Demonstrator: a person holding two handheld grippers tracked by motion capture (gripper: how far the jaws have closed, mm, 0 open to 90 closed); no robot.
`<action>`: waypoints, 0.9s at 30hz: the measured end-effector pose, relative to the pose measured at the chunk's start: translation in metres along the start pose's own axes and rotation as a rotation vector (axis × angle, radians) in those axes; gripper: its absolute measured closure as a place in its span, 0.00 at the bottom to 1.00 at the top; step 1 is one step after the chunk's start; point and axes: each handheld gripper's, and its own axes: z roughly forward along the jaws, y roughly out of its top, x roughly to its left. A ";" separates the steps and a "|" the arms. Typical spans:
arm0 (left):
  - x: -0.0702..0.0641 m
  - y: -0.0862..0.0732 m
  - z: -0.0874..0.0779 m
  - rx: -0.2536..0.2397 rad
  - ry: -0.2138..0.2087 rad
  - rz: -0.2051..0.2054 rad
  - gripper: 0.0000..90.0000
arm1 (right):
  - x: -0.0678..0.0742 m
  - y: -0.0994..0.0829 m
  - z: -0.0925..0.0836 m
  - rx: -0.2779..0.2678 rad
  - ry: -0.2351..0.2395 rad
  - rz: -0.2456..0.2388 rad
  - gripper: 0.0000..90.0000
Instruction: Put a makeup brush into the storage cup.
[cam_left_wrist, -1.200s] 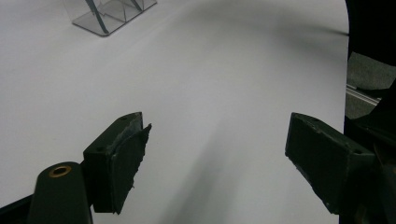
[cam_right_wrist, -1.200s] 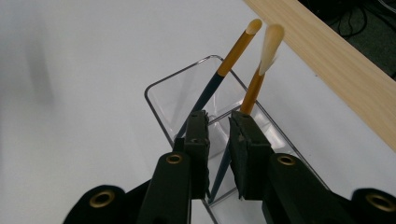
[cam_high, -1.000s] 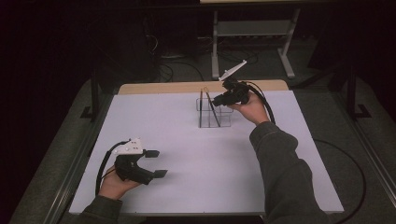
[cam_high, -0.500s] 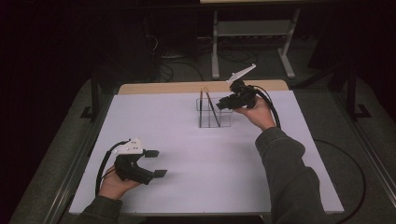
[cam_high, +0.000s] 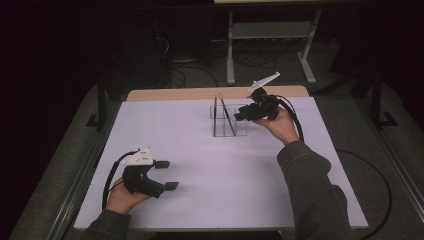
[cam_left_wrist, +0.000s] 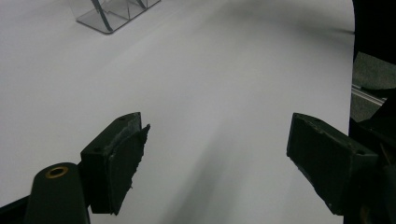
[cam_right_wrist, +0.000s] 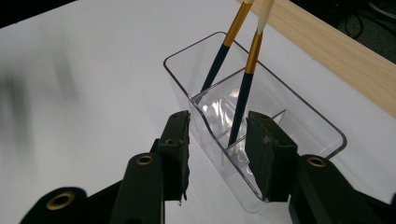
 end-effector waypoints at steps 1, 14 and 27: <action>0.000 0.000 0.000 0.001 0.001 -0.001 0.20 | 0.001 0.000 -0.001 0.005 -0.001 0.014 0.65; 0.001 -0.001 -0.001 -0.005 0.014 -0.013 0.19 | 0.006 -0.009 -0.007 -0.013 0.000 -0.003 0.57; 0.002 -0.002 -0.002 -0.006 0.021 -0.017 0.19 | 0.011 -0.015 -0.018 -0.036 -0.007 0.004 0.50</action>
